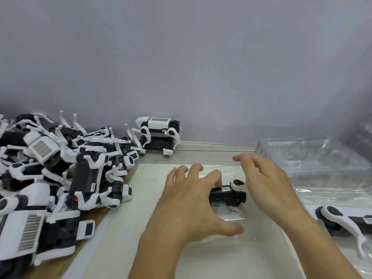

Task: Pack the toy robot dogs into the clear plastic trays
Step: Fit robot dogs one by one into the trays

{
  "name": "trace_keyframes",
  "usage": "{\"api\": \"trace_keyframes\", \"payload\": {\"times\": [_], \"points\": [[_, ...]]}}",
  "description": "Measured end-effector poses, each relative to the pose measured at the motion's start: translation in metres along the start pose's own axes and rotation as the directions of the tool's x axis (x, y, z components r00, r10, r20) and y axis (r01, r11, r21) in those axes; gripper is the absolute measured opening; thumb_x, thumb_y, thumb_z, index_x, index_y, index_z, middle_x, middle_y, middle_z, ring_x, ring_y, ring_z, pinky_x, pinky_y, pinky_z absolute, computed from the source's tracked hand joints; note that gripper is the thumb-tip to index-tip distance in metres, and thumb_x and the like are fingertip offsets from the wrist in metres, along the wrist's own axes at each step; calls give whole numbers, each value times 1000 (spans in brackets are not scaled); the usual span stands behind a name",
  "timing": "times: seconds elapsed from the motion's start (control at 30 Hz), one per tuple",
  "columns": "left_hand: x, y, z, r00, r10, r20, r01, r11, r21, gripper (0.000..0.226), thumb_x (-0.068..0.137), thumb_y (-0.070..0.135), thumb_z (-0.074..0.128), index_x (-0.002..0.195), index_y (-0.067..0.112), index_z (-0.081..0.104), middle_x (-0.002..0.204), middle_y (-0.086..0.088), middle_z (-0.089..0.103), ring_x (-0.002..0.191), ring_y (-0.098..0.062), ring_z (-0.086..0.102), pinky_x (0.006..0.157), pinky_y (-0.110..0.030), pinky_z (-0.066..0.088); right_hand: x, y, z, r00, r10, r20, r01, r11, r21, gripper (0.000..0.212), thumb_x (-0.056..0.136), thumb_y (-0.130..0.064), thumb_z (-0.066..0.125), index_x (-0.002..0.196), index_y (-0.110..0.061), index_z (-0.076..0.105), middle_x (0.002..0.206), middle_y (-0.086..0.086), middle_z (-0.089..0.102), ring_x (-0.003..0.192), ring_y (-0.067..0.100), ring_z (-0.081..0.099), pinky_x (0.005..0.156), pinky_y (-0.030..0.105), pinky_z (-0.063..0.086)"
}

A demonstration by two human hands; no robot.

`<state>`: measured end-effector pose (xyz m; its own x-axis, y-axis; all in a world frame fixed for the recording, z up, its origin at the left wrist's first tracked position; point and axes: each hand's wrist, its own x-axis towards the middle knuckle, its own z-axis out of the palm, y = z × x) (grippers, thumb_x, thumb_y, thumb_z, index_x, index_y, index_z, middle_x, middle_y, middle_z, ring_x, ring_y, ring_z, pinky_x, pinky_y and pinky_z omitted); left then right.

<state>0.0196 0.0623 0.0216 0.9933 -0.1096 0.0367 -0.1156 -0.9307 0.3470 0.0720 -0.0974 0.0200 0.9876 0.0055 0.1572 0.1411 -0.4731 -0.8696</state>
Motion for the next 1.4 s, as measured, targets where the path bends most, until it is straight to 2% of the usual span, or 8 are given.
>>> {"api": "trace_keyframes", "payload": {"times": [0.1,0.23,0.37,0.53,0.67,0.9,1.1,1.4], "points": [[1,1,4,997,-3,-79,5,1000,31,71,48,86,58,104,47,39,131,17,32,127,-17,21,109,-34,25,1,2,-2,1000,-17,-9,17,1000,11,28,103,-35,39,109,-36,66,96,-29,57,83,-16,55,71,9,36],[5,2,8,976,-115,-186,128,990,55,66,53,91,47,98,45,31,139,7,34,135,-21,20,118,-42,14,0,2,0,999,-38,-23,39,999,31,28,101,-35,41,110,-35,68,96,-28,58,101,6,53,83,25,36],[6,-3,12,985,-146,-92,155,984,88,77,51,88,54,109,46,29,161,1,10,151,-24,-5,122,-48,-4,-1,2,8,999,-43,-3,43,998,53,24,100,-36,43,102,-40,67,92,-32,60,96,-8,55,75,9,36],[5,-3,8,985,-99,-142,112,990,86,62,57,78,58,97,44,25,133,6,31,134,-22,22,117,-47,6,-2,3,10,998,-54,18,53,997,53,25,101,-36,42,107,-37,67,102,-25,63,100,-2,56,77,17,39],[6,-3,8,975,-47,-219,71,992,105,64,59,76,60,103,43,28,134,4,32,132,-22,24,116,-46,7,-4,2,10,998,-54,8,54,995,78,27,101,-38,42,118,-38,63,118,-14,62,112,7,54,88,26,38],[8,4,3,873,82,-481,9,983,184,69,60,71,67,118,36,54,141,-5,39,134,-32,35,117,-55,16,-6,-3,4,986,-141,-88,157,961,226,32,103,-44,41,133,-51,45,111,-40,53,112,-17,47,83,6,34],[9,6,2,837,117,-535,-1,977,211,64,58,64,74,110,30,57,142,-12,42,135,-39,37,115,-58,19,-8,-7,3,970,-199,-140,232,932,279,35,101,-41,46,135,-45,47,129,-20,58,126,2,51,106,32,40],[10,9,4,794,134,-593,-22,981,191,60,58,61,75,106,28,58,142,-14,42,135,-39,37,114,-57,19,-9,-10,1,959,-205,-196,259,913,316,40,89,-46,49,129,-48,52,123,-25,60,124,1,52,105,34,42]]}}
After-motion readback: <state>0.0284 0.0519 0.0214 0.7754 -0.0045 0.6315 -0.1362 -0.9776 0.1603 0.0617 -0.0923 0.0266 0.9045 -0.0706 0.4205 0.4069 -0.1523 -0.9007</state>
